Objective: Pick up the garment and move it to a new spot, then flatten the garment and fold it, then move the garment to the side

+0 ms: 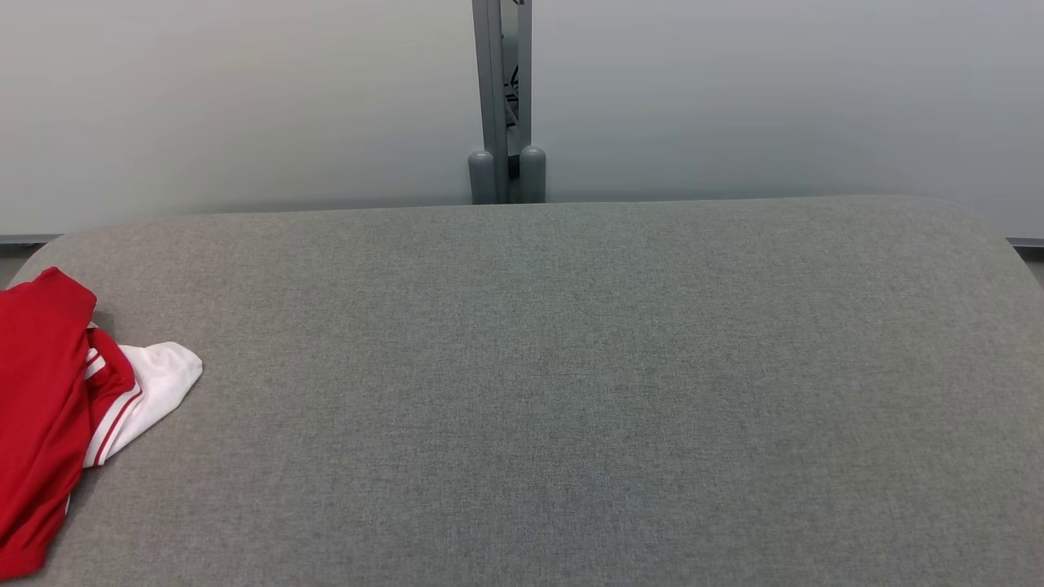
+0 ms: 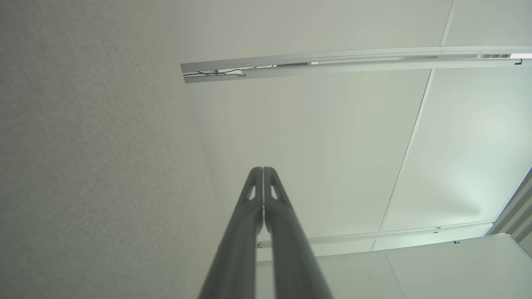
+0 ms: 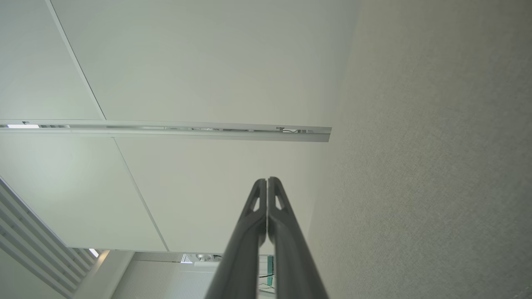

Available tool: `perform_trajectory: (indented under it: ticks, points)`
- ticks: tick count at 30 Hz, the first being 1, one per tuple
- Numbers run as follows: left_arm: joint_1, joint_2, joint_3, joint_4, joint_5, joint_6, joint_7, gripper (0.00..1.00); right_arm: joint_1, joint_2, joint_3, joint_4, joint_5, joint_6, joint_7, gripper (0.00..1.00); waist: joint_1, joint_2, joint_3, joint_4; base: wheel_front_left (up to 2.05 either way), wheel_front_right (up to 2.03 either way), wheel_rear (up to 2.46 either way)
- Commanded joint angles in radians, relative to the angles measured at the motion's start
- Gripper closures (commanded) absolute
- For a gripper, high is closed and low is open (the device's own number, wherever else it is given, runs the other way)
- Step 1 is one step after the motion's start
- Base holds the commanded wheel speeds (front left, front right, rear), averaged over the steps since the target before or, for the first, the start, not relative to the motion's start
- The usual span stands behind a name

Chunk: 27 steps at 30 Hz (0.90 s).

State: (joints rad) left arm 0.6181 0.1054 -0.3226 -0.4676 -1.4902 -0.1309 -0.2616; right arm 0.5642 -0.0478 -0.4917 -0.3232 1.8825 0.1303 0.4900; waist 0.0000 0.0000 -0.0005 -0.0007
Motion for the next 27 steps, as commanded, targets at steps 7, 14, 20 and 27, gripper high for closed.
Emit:
perform_trajectory:
  ticks: [7, 14, 20, 27]
  points:
    - [-0.035, 0.000, 0.006, 0.049, -0.002, 0.001, 0.002, 0.00, -0.029, 0.015, 0.025, 0.035, -0.018, -0.001, -0.023, 0.00, 0.0000, 0.0000, 0.001, 0.000, 0.00, 0.00, 0.00]
    - [-0.126, -0.004, 0.020, 0.114, -0.009, 0.001, 0.006, 0.00, -0.101, 0.009, 0.066, 0.076, -0.065, -0.001, -0.089, 0.00, 0.0000, 0.0000, 0.002, 0.001, 0.00, 0.00, 0.00]
    - [-0.196, -0.006, 0.032, 0.163, -0.013, 0.001, 0.008, 0.00, -0.158, -0.004, 0.109, 0.111, -0.111, -0.001, -0.149, 0.00, 0.0000, 0.0000, 0.002, 0.002, 0.00, 0.00, 0.00]
    - [-0.259, -0.001, 0.037, 0.204, 0.008, 0.001, 0.003, 0.00, -0.212, -0.024, 0.156, 0.146, -0.174, 0.000, -0.207, 0.00, 0.0000, 0.0000, 0.002, 0.003, 0.00, 0.00, 0.00]
